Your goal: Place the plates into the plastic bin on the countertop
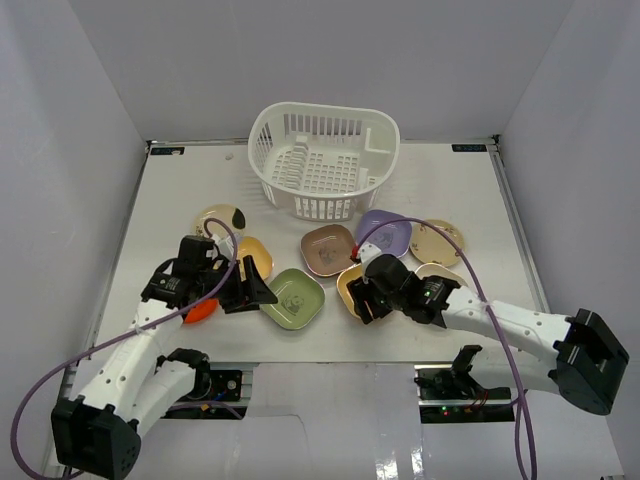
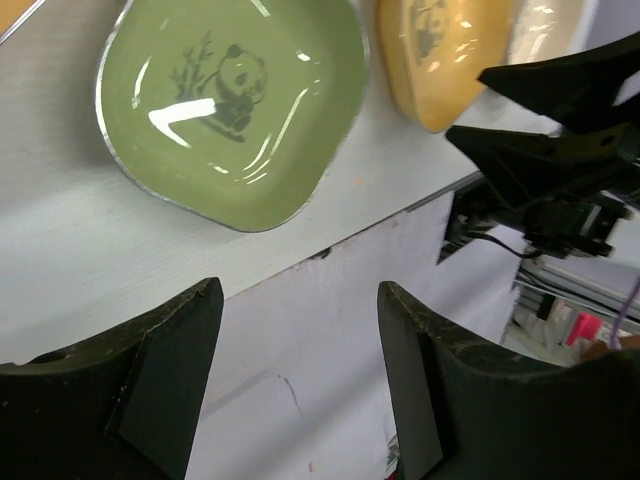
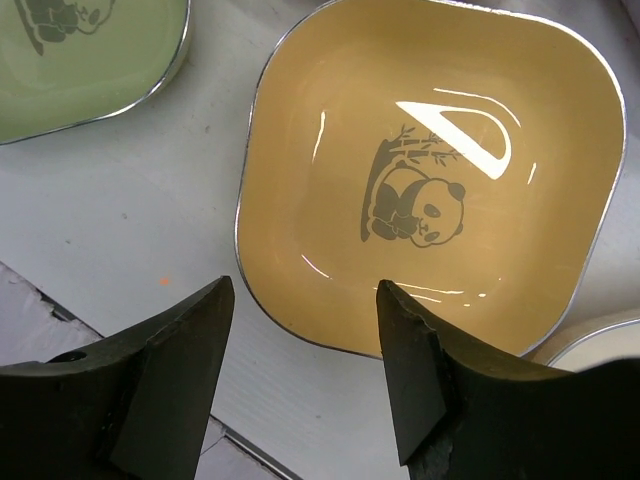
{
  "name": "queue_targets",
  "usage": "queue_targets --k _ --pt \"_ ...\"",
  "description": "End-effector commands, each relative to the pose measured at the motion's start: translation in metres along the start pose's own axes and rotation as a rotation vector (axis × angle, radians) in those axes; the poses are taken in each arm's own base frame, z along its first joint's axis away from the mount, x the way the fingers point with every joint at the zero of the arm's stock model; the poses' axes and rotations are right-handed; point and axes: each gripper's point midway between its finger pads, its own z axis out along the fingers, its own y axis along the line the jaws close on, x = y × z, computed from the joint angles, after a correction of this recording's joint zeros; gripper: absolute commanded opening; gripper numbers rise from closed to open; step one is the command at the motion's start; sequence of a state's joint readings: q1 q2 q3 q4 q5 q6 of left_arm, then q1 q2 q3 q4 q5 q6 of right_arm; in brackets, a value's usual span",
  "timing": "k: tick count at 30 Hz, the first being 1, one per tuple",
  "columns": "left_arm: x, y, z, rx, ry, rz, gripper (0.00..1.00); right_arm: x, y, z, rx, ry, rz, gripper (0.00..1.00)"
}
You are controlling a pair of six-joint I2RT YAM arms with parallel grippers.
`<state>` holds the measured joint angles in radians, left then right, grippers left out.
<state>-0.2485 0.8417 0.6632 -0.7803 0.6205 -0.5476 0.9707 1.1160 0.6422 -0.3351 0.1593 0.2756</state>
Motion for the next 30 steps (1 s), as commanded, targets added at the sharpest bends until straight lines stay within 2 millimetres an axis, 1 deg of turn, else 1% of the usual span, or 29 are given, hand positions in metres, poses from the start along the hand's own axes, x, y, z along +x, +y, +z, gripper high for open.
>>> queue_targets --k 1,4,5,6,7,8,9,10,11,12,13,15,16,17,18,20,21,22,23,24,27,28,29,30 --pt "0.001 0.020 0.001 -0.177 -0.023 0.002 0.74 -0.011 -0.001 0.004 0.038 -0.016 -0.038 0.65" --pt "0.008 0.027 0.009 -0.236 -0.008 -0.024 0.74 -0.016 0.010 0.011 0.015 -0.007 -0.060 0.63" --pt "0.006 0.033 0.009 -0.279 -0.030 -0.027 0.75 -0.022 0.014 0.011 0.008 -0.014 -0.068 0.63" --pt "0.008 0.032 0.011 -0.292 -0.035 -0.038 0.75 -0.027 0.017 0.013 0.005 -0.024 -0.078 0.63" --pt "0.008 0.034 0.012 -0.306 -0.047 -0.046 0.75 -0.024 0.020 0.018 0.002 -0.009 -0.090 0.62" --pt "0.005 0.037 0.013 -0.324 -0.080 -0.051 0.76 -0.026 0.023 0.022 -0.006 -0.015 -0.094 0.61" --pt "0.012 0.041 0.020 -0.333 -0.073 -0.073 0.76 -0.020 0.022 0.029 0.000 0.010 -0.103 0.60" --pt "0.009 0.038 0.022 -0.327 -0.090 -0.075 0.76 -0.018 0.022 0.033 0.007 0.021 -0.107 0.57" --pt "0.009 0.042 0.028 -0.329 -0.107 -0.074 0.76 -0.018 0.021 0.036 0.019 0.025 -0.109 0.52" --pt "0.015 0.044 0.035 -0.343 -0.088 -0.076 0.77 -0.012 0.020 0.041 0.030 0.045 -0.117 0.48" --pt "0.018 0.046 0.040 -0.359 -0.082 -0.072 0.77 -0.012 0.020 0.043 0.036 0.047 -0.120 0.45" --pt "0.022 0.050 0.049 -0.400 -0.082 -0.045 0.77 -0.009 0.019 0.044 0.058 0.049 -0.125 0.30" --pt "0.022 0.047 0.051 -0.398 -0.085 -0.049 0.78 -0.010 0.020 0.043 0.065 0.042 -0.127 0.21" --pt "0.017 0.046 0.053 -0.408 -0.114 -0.039 0.78 -0.011 0.020 0.040 0.078 0.032 -0.127 0.11" --pt "0.017 0.044 0.055 -0.407 -0.124 -0.029 0.78 -0.011 0.025 0.035 0.075 0.038 -0.140 0.08" --pt "0.015 0.045 0.058 -0.404 -0.142 -0.031 0.77 -0.019 0.032 0.022 0.074 0.007 -0.133 0.08" --pt "0.014 0.046 0.059 -0.408 -0.149 -0.034 0.77 -0.019 0.042 0.015 0.054 -0.001 -0.148 0.08" --pt "0.012 0.049 0.059 -0.416 -0.162 -0.037 0.77 -0.025 0.048 0.004 0.034 -0.021 -0.140 0.08" --pt "0.011 0.047 0.061 -0.407 -0.175 -0.040 0.76 -0.028 0.052 -0.002 0.024 -0.029 -0.140 0.08" --pt "0.011 0.050 0.062 -0.411 -0.184 -0.040 0.74 -0.034 0.060 -0.012 0.001 -0.053 -0.142 0.08" --pt "0.007 0.052 0.063 -0.408 -0.228 -0.040 0.65 -0.067 0.071 -0.039 -0.023 -0.134 -0.138 0.08" --pt "0.008 0.057 0.064 -0.417 -0.231 -0.040 0.60 -0.082 0.072 -0.050 -0.023 -0.185 -0.130 0.08" --pt "0.008 0.056 0.065 -0.412 -0.234 -0.041 0.57 -0.115 0.069 -0.066 0.012 -0.282 -0.137 0.08" --pt "0.009 0.058 0.066 -0.415 -0.232 -0.043 0.54 -0.133 0.066 -0.075 0.041 -0.331 -0.142 0.08"
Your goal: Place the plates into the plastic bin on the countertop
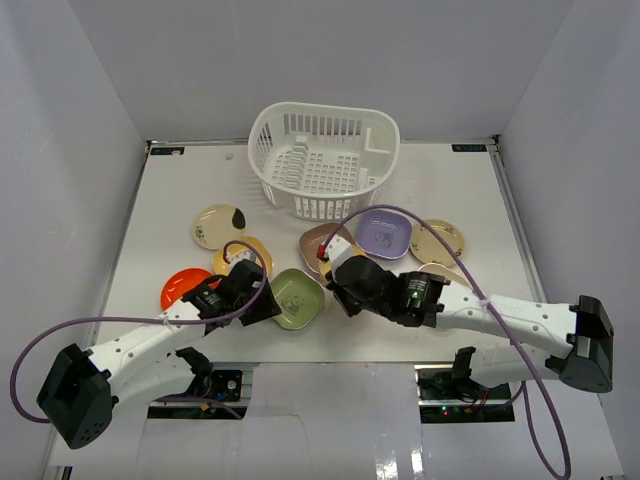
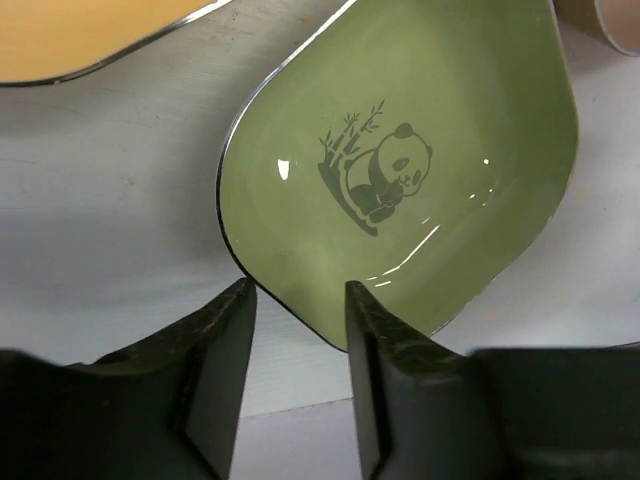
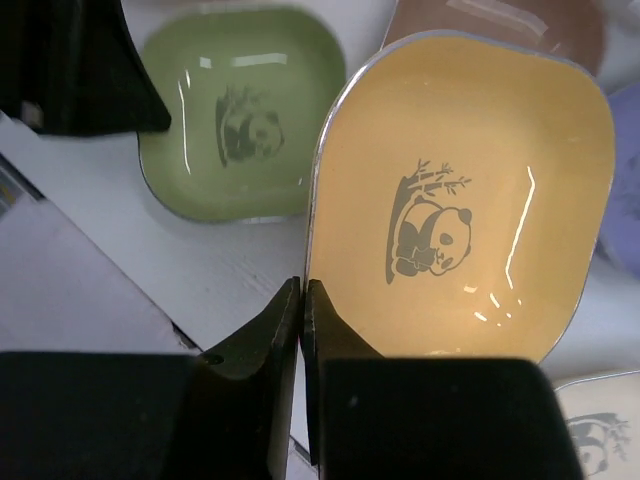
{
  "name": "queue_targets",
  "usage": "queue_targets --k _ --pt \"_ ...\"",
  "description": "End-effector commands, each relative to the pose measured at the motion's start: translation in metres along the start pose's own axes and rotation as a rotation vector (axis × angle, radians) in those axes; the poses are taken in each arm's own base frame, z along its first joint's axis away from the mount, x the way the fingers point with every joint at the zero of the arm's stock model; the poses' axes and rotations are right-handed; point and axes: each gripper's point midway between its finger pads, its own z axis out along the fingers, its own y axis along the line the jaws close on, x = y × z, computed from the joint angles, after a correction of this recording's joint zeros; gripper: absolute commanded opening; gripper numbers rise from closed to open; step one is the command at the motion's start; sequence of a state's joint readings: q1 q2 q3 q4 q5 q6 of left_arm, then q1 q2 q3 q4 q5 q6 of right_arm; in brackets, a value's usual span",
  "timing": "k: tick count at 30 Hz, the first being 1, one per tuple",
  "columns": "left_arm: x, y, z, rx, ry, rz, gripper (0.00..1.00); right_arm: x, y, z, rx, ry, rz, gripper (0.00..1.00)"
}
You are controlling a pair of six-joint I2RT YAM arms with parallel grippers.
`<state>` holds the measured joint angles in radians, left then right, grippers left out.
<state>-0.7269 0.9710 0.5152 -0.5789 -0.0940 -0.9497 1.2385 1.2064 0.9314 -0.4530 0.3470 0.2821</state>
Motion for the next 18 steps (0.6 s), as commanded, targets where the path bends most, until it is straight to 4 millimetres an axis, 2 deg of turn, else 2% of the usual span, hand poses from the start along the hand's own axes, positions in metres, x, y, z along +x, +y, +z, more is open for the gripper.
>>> queue_targets --k 1,2,4,5,6,7,8,11,12,13,14,15,17,18 --pt "-0.006 0.001 0.005 0.004 -0.059 -0.023 0.49 -0.092 -0.022 -0.040 0.120 -0.250 0.014 0.08" --pt "-0.005 0.002 0.007 0.003 -0.060 -0.023 0.47 -0.132 -0.028 -0.061 0.153 -0.340 -0.005 0.08" --pt "-0.004 0.005 0.008 -0.002 -0.062 -0.026 0.44 -0.171 -0.046 -0.060 0.191 -0.407 -0.010 0.08" --pt "-0.004 0.008 0.009 -0.006 -0.071 -0.028 0.38 -0.208 -0.060 -0.069 0.171 -0.499 0.013 0.08" --pt "-0.005 0.009 0.009 -0.008 -0.077 -0.028 0.34 -0.220 -0.065 -0.054 0.166 -0.495 -0.037 0.08" --pt "-0.003 0.012 0.009 -0.013 -0.077 -0.026 0.23 -0.234 -0.068 -0.051 0.140 -0.516 -0.062 0.08" --pt "-0.004 0.012 0.009 -0.013 -0.084 -0.024 0.16 -0.260 -0.091 -0.040 0.185 -0.541 -0.058 0.08" --pt "-0.002 0.016 0.008 -0.008 -0.091 -0.016 0.00 -0.290 -0.116 -0.012 0.196 -0.533 -0.148 0.08" --pt "-0.002 0.015 0.005 0.007 -0.092 -0.016 0.00 -0.304 -0.134 0.010 0.217 -0.524 -0.172 0.08" --pt "-0.001 0.015 0.004 0.013 -0.089 -0.010 0.00 -0.310 -0.141 0.021 0.213 -0.519 -0.190 0.08" --pt "0.000 0.013 0.002 0.023 -0.087 -0.007 0.00 -0.312 -0.151 0.036 0.199 -0.507 -0.210 0.08" --pt "-0.001 0.009 -0.002 0.039 -0.086 -0.005 0.00 -0.317 -0.159 0.061 0.203 -0.488 -0.225 0.08" --pt "-0.004 0.005 -0.011 0.062 -0.090 0.010 0.00 -0.313 -0.177 0.087 0.182 -0.444 -0.240 0.08" --pt "-0.011 -0.004 -0.020 0.088 -0.105 0.014 0.00 -0.310 -0.183 0.110 0.160 -0.421 -0.239 0.08"
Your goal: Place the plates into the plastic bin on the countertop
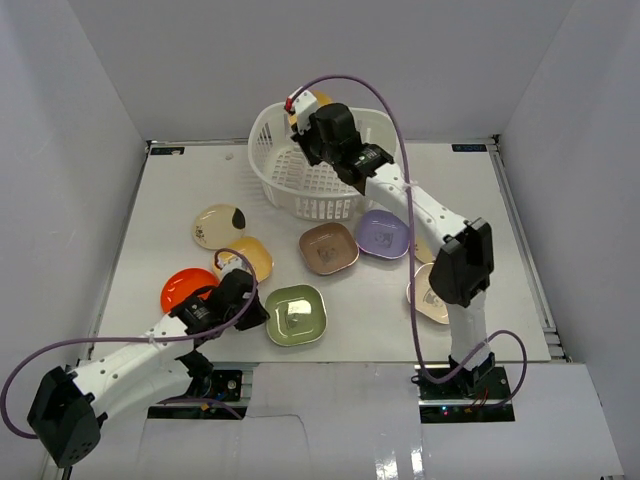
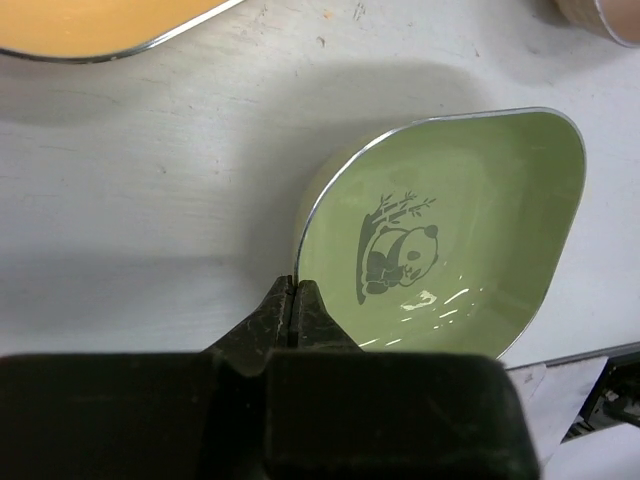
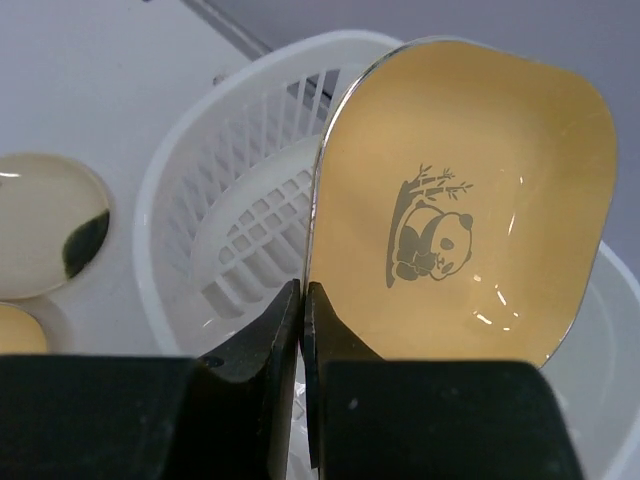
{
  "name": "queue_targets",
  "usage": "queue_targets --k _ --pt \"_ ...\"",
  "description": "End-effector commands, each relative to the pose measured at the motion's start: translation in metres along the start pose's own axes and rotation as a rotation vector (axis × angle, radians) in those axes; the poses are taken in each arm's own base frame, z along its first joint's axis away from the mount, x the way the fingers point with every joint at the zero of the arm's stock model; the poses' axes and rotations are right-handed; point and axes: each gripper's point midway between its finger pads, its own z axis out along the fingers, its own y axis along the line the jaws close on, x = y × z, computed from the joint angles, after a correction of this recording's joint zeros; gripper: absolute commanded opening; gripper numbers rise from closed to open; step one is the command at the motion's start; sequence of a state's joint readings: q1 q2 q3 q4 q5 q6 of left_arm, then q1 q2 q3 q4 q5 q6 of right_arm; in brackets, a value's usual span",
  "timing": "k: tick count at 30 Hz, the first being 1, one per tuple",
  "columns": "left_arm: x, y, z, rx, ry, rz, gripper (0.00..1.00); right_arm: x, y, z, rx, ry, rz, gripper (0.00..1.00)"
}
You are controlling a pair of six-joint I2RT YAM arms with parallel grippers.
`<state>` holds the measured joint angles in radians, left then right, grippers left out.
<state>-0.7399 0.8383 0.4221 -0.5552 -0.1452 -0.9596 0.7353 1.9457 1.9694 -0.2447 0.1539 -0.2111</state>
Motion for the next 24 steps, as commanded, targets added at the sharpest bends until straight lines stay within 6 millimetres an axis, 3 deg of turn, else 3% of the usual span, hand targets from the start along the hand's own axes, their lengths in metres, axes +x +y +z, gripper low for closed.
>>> queue_targets --k 1,2,3,6,10,12,13,14,15,16,18,20,24 --pt "-0.017 -0.020 -0.025 0.075 -0.043 0.025 0.00 0.019 0.002 0.036 -0.140 0.015 -0.059 0.08" --pt "-0.022 -0.025 -0.032 0.089 -0.057 0.036 0.00 0.045 -0.003 0.052 -0.148 0.061 -0.044 0.08" --pt "-0.035 -0.037 -0.044 0.122 -0.091 0.037 0.00 0.053 -0.006 0.058 -0.155 0.076 -0.037 0.08" --pt "-0.058 -0.047 -0.067 0.139 -0.170 0.051 0.00 0.086 -0.005 0.077 -0.181 0.130 -0.037 0.08" --pt "-0.101 -0.074 -0.103 0.170 -0.290 0.072 0.00 0.121 0.001 0.083 -0.204 0.213 -0.030 0.08" --pt "-0.116 -0.076 -0.107 0.130 -0.340 0.093 0.00 0.139 0.002 0.080 -0.187 0.246 -0.027 0.08" --pt "-0.128 -0.083 -0.118 0.138 -0.374 0.091 0.00 0.142 -0.002 0.079 -0.162 0.254 -0.026 0.16" --pt "-0.136 -0.084 -0.121 0.123 -0.404 0.093 0.00 0.143 -0.003 0.074 -0.151 0.259 -0.023 0.24" --pt "-0.142 -0.086 -0.122 0.109 -0.416 0.107 0.00 0.139 -0.006 0.072 -0.136 0.252 -0.016 0.42" --pt "-0.147 -0.088 -0.125 0.105 -0.430 0.110 0.00 0.136 -0.009 0.069 -0.119 0.252 -0.012 0.50" --pt "-0.164 -0.095 -0.135 0.091 -0.483 0.111 0.00 0.116 -0.019 0.059 -0.075 0.221 0.006 0.70" --pt "-0.181 -0.103 -0.148 0.089 -0.536 0.102 0.00 0.090 -0.027 0.046 -0.061 0.173 0.037 0.75" --pt "-0.205 -0.125 -0.153 0.095 -0.593 0.101 0.00 0.048 -0.054 0.019 -0.009 0.085 0.150 0.72"
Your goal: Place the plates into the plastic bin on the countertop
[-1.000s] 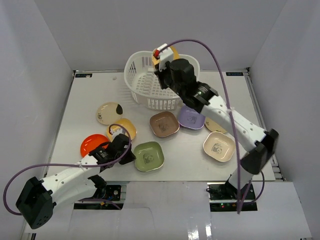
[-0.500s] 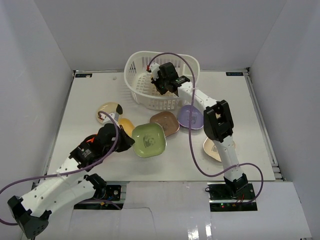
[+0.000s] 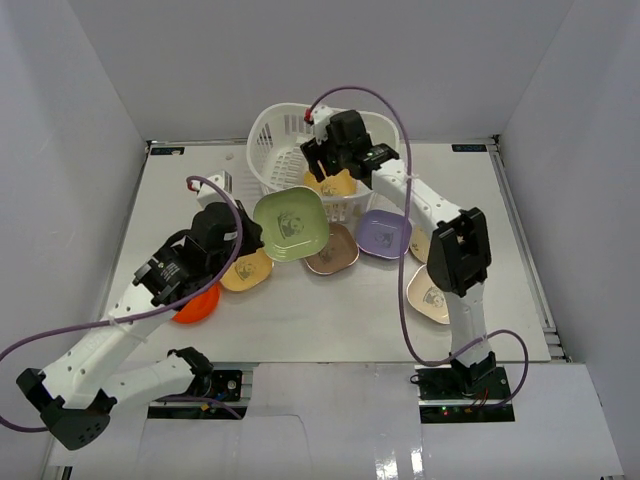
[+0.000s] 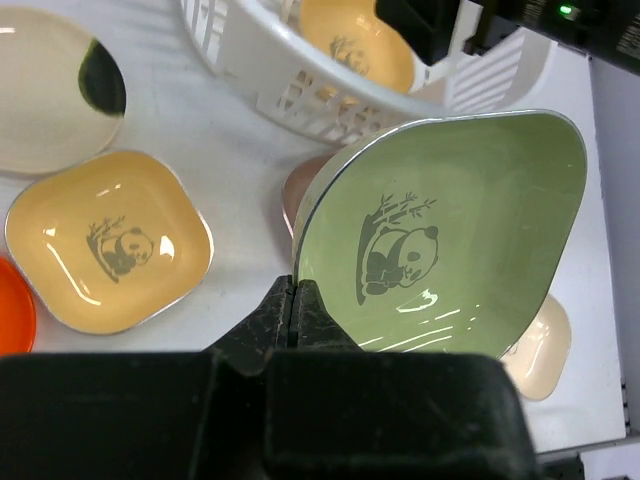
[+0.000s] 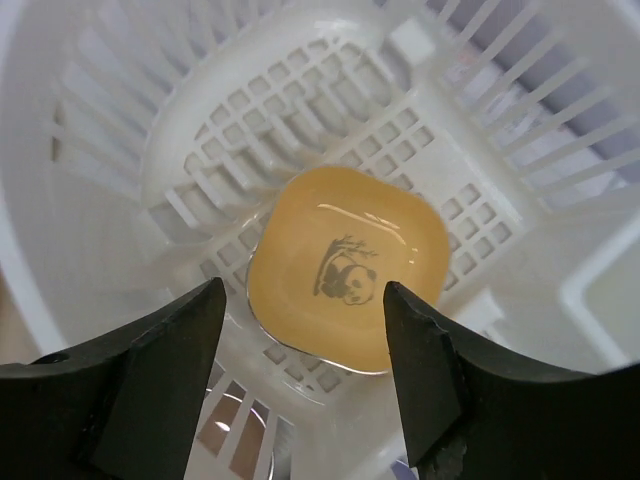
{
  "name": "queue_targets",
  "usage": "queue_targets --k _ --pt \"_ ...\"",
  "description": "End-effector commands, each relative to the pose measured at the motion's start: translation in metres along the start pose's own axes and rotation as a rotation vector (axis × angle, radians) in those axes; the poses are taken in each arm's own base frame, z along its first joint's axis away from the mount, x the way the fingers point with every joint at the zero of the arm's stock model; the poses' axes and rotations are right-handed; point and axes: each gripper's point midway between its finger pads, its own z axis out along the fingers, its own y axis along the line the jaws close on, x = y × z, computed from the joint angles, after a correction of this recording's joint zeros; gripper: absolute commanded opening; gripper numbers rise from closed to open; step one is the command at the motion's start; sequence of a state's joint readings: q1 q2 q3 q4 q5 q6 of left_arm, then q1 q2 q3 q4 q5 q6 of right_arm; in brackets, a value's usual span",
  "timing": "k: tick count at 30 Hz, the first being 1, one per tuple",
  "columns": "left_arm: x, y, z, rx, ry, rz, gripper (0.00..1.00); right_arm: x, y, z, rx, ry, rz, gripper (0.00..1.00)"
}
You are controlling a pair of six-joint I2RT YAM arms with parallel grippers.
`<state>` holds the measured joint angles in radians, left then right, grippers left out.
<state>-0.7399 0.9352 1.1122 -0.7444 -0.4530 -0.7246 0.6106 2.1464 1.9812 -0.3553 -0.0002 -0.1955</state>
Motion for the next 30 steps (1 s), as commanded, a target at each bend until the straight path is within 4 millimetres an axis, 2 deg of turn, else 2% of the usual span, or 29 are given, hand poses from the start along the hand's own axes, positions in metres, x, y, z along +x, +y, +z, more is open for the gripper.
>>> queue_targets --k 1,2,3,4,5,6,7,8,9,10,11,12,13,14,15,16,17,18,19,20,21,22,23,24,26,28,30 --pt "-0.041 -0.019 0.001 0.010 -0.116 -0.010 0.00 -0.086 -0.036 -0.077 0.057 -0.249 0.146 0.70" --pt "-0.046 -0.026 0.002 0.026 -0.124 -0.016 0.00 -0.088 -0.041 -0.085 0.061 -0.261 0.181 0.68" --pt "-0.061 -0.041 0.000 0.072 -0.155 -0.036 0.00 -0.080 -0.046 -0.091 0.066 -0.251 0.210 0.62" --pt "-0.062 -0.049 0.009 0.074 -0.156 -0.028 0.00 -0.089 -0.059 -0.115 0.097 -0.297 0.283 0.56" --pt "-0.067 -0.055 0.014 0.079 -0.168 -0.010 0.00 -0.086 -0.065 -0.125 0.116 -0.305 0.316 0.49" --pt "-0.083 -0.066 0.014 0.097 -0.208 -0.020 0.00 -0.080 -0.068 -0.134 0.131 -0.311 0.340 0.37" --pt "-0.081 -0.071 0.032 0.072 -0.196 0.001 0.00 -0.065 -0.078 -0.152 0.180 -0.322 0.391 0.30" --pt "-0.085 -0.075 0.041 0.062 -0.201 0.023 0.00 -0.055 -0.078 -0.159 0.192 -0.320 0.414 0.24" --pt "-0.100 -0.087 0.043 0.077 -0.226 0.014 0.00 -0.044 -0.078 -0.165 0.200 -0.320 0.432 0.17" --pt "-0.106 -0.088 0.054 0.070 -0.226 0.019 0.00 -0.016 -0.074 -0.174 0.215 -0.294 0.455 0.15" --pt "-0.113 -0.091 0.078 0.047 -0.221 0.027 0.00 -0.008 -0.073 -0.179 0.221 -0.309 0.488 0.10" --pt "-0.116 -0.091 0.091 0.040 -0.212 0.026 0.00 0.004 -0.069 -0.182 0.220 -0.303 0.504 0.09" --pt "-0.114 -0.095 0.104 0.057 -0.183 0.027 0.00 0.031 -0.060 -0.185 0.221 -0.274 0.523 0.08" --pt "-0.101 -0.091 0.135 0.027 -0.134 0.034 0.00 0.039 -0.057 -0.187 0.218 -0.286 0.554 0.08" --pt "-0.102 -0.089 0.150 0.023 -0.115 0.025 0.00 0.049 -0.053 -0.190 0.214 -0.281 0.565 0.08" --pt "-0.119 -0.084 0.161 0.022 -0.125 -0.003 0.00 0.050 -0.046 -0.199 0.196 -0.301 0.567 0.08" --pt "-0.099 -0.080 0.191 0.022 -0.042 0.002 0.00 0.067 -0.039 -0.195 0.182 -0.287 0.581 0.08" --pt "-0.102 -0.073 0.205 0.010 -0.026 -0.021 0.00 0.071 -0.036 -0.198 0.175 -0.293 0.581 0.08" --pt "-0.114 -0.084 0.209 0.039 -0.036 -0.032 0.00 0.070 -0.030 -0.205 0.147 -0.310 0.575 0.08" --pt "-0.108 -0.086 0.218 0.049 0.000 -0.030 0.00 0.082 -0.026 -0.204 0.148 -0.291 0.580 0.08" --pt "-0.091 -0.081 0.243 0.029 0.050 -0.023 0.00 0.081 -0.025 -0.210 0.151 -0.303 0.578 0.08" --pt "-0.104 -0.092 0.245 0.052 0.032 -0.030 0.00 0.083 -0.023 -0.211 0.145 -0.304 0.575 0.08" --pt "-0.095 -0.093 0.252 0.054 0.073 -0.026 0.00 0.089 -0.020 -0.211 0.140 -0.292 0.576 0.08" --pt "-0.077 -0.089 0.271 0.037 0.119 -0.019 0.00 0.089 -0.016 -0.215 0.122 -0.300 0.578 0.09" --pt "-0.074 -0.093 0.279 0.045 0.143 -0.018 0.00 0.092 -0.006 -0.216 0.082 -0.299 0.578 0.09" --pt "-0.058 -0.086 0.293 0.027 0.181 -0.013 0.00 0.099 0.005 -0.215 0.043 -0.285 0.575 0.10" --pt "-0.046 -0.081 0.299 0.016 0.212 -0.012 0.00 0.106 0.012 -0.213 0.036 -0.269 0.567 0.11"
